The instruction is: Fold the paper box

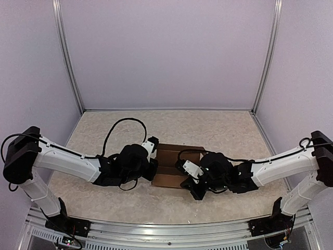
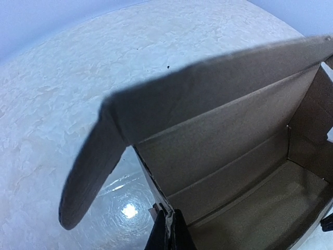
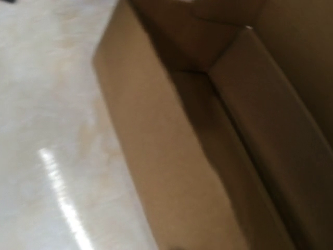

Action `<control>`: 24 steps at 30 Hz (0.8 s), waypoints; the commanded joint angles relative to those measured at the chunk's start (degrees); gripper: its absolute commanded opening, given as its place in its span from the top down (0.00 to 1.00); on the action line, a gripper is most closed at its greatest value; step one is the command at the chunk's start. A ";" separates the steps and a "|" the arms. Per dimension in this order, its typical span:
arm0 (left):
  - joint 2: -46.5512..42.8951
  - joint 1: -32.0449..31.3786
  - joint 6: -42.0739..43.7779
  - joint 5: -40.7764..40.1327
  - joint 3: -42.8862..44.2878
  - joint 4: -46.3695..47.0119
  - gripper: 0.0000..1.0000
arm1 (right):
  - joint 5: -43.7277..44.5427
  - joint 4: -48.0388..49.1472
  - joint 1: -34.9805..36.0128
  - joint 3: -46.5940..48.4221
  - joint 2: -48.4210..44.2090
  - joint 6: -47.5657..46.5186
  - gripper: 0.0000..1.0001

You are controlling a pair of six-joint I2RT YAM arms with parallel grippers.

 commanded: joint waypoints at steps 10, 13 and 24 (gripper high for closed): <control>2.68 -0.65 2.39 0.14 1.51 1.78 1.00 | 14.47 9.54 -0.30 -1.15 6.05 3.75 1.00; 3.55 -0.80 2.05 -0.35 1.48 2.17 1.00 | 16.74 11.40 -0.27 -1.12 7.95 4.87 1.00; 7.62 -1.88 1.67 -4.43 2.14 3.35 1.00 | 20.97 18.73 -0.59 0.89 14.41 6.03 1.00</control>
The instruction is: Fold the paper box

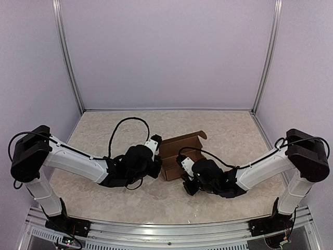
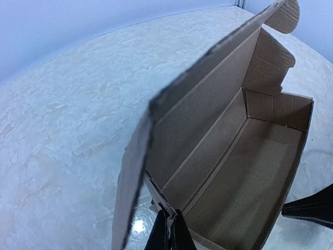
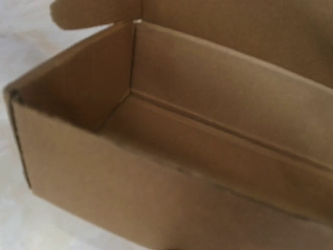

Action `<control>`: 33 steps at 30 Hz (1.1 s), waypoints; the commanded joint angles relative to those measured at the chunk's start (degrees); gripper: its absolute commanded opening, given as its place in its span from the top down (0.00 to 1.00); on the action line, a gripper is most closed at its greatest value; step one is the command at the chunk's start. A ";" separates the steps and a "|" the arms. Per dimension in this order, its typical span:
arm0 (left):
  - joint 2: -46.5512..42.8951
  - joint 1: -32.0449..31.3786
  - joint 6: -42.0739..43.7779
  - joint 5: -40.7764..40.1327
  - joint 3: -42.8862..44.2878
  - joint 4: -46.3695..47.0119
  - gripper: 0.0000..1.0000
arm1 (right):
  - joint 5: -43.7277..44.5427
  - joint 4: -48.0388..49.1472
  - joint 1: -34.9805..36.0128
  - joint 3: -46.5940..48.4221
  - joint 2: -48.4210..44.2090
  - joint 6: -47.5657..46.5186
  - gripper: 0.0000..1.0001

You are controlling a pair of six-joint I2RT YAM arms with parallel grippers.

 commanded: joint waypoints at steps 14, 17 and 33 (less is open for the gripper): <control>4.16 -1.28 2.96 -7.95 6.34 -8.95 1.00 | -4.58 8.03 -0.56 7.22 10.94 -3.47 1.00; 4.80 -1.22 2.66 -8.66 6.73 -9.08 1.00 | -5.63 9.44 -0.62 9.73 13.88 -4.53 1.00; 4.16 1.82 6.41 -13.45 3.92 -7.04 1.00 | -9.28 9.67 -2.66 8.27 10.71 -6.13 0.83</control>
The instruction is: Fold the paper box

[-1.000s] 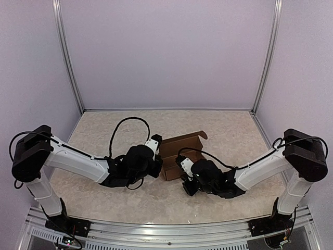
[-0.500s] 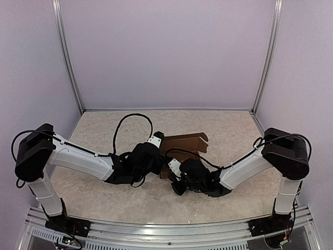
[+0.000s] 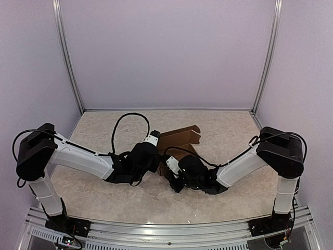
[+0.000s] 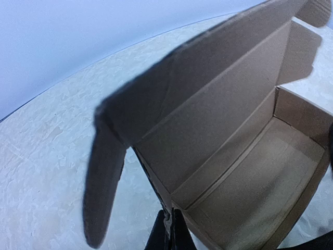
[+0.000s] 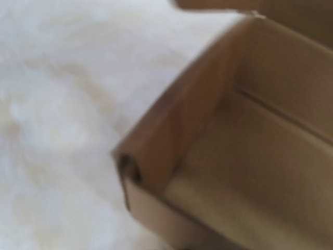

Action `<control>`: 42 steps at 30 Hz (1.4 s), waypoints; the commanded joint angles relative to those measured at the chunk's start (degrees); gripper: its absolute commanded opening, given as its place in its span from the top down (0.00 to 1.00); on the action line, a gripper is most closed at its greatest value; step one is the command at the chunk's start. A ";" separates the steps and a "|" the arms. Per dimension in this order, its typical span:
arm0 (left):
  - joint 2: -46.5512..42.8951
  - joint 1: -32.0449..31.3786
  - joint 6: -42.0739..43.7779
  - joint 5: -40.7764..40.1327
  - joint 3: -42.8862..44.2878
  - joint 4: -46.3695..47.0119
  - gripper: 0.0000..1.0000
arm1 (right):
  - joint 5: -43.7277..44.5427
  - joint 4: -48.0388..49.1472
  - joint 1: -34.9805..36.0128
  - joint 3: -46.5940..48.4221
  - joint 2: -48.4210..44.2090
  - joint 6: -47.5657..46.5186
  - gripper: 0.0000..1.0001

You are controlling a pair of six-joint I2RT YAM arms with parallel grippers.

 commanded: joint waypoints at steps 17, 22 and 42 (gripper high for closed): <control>-5.71 1.44 9.28 1.55 -4.53 0.78 1.00 | -5.15 -16.40 -10.19 -13.19 -31.94 -8.02 0.49; -7.65 1.52 10.76 4.31 -5.60 2.56 1.00 | -6.44 -18.21 -14.68 -13.38 -35.85 -11.02 0.47; -9.32 3.05 13.40 15.13 -6.95 2.24 1.00 | -29.01 -1.20 -34.25 -13.05 -26.41 -10.44 0.36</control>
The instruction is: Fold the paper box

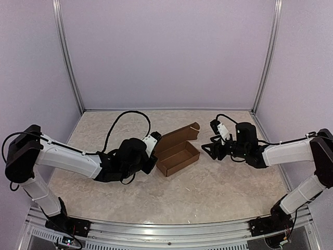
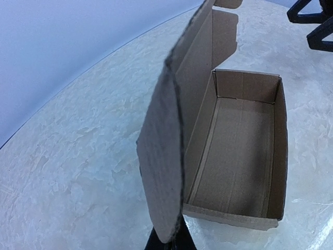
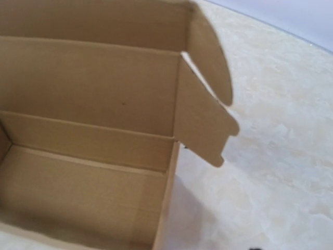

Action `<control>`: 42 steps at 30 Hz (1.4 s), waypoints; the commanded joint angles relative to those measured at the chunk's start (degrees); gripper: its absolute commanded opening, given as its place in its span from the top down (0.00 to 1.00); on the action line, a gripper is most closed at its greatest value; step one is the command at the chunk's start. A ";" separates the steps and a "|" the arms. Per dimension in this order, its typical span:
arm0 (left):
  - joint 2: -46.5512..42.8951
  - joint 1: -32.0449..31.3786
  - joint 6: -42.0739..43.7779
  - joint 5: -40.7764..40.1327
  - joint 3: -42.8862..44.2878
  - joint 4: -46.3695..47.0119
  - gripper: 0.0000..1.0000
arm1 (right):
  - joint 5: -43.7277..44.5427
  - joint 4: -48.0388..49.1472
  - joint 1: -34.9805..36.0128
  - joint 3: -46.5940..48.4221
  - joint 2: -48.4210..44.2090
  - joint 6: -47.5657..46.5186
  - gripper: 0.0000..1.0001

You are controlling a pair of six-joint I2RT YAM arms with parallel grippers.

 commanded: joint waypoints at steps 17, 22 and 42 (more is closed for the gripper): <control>-2.70 0.58 0.06 2.89 -1.73 -0.97 1.00 | -22.19 4.06 -9.29 18.11 20.39 -2.87 0.37; -2.77 0.69 0.11 3.02 -1.75 -1.09 1.00 | -24.00 2.66 -9.30 21.87 24.00 -2.90 0.41; -1.69 1.72 -0.66 2.68 -0.76 -1.55 1.00 | -25.93 1.74 -9.19 21.88 25.69 -3.75 0.84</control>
